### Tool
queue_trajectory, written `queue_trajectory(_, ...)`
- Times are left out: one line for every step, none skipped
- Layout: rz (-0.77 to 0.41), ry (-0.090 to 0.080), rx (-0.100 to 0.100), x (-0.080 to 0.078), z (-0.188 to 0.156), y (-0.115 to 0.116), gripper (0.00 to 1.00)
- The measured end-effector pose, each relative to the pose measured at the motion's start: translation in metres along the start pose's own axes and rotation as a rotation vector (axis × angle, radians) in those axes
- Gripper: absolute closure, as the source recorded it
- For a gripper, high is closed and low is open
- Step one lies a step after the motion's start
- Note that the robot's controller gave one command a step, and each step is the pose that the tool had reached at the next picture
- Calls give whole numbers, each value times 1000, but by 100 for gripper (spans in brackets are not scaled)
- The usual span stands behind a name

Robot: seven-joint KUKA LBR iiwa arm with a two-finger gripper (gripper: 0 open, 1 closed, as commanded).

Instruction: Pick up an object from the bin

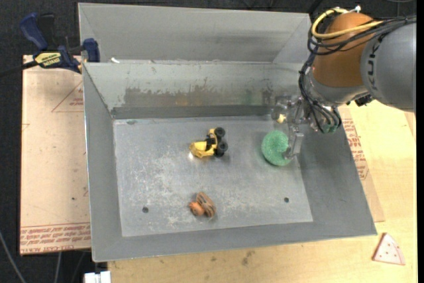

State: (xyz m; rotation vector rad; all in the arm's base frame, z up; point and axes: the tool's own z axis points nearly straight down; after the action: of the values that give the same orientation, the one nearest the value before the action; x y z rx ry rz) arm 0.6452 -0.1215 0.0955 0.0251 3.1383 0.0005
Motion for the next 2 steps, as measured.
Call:
queue_trajectory(-270, -1, -1, 9, 22, -12, 100)
queue_trajectory(-271, -1, -1, 9, 22, -12, 100)
